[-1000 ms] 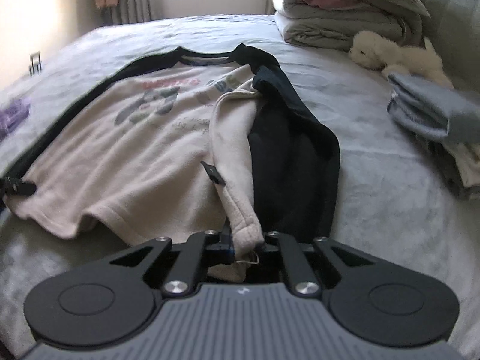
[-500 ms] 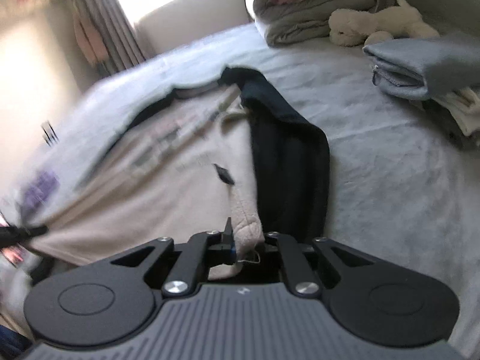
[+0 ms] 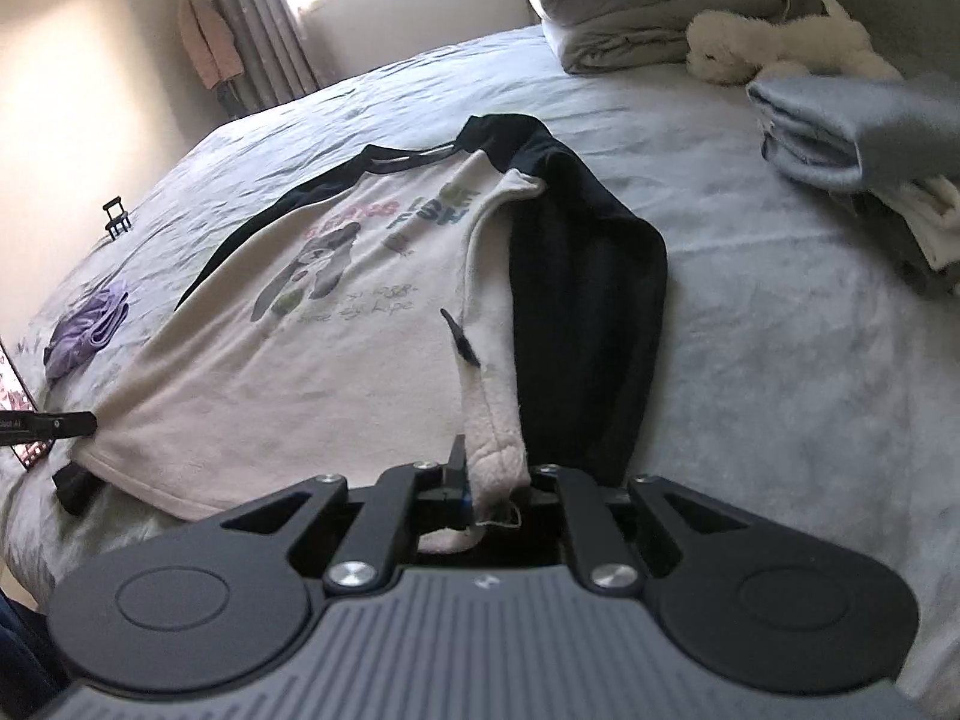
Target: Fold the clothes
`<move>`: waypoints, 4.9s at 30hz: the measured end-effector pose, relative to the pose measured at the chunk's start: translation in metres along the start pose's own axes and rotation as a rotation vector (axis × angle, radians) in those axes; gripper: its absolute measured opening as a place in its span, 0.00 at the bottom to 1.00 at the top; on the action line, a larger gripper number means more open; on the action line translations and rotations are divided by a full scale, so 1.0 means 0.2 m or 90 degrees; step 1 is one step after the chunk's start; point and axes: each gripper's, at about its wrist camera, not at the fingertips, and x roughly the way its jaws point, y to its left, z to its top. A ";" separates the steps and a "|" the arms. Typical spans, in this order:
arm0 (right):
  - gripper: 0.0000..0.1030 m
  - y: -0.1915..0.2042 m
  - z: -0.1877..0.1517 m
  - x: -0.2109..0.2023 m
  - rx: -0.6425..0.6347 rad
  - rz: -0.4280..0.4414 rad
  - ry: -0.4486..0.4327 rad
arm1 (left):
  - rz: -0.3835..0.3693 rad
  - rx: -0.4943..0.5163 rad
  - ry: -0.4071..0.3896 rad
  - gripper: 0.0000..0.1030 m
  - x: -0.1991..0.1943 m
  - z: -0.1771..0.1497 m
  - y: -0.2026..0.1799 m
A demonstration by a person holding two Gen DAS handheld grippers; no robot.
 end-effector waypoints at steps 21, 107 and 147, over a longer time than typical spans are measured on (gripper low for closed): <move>0.07 -0.22 0.02 -0.17 0.180 0.070 -0.065 | -0.103 -0.051 -0.022 0.02 -0.10 -0.01 0.03; 0.10 -0.64 1.27 -0.11 -0.170 -0.671 -0.299 | 0.456 -0.016 -0.235 0.17 0.22 1.17 0.31; 0.06 -0.13 -0.04 -0.03 -0.079 -0.230 -0.065 | 0.019 0.057 -0.012 0.46 0.08 -0.12 -0.11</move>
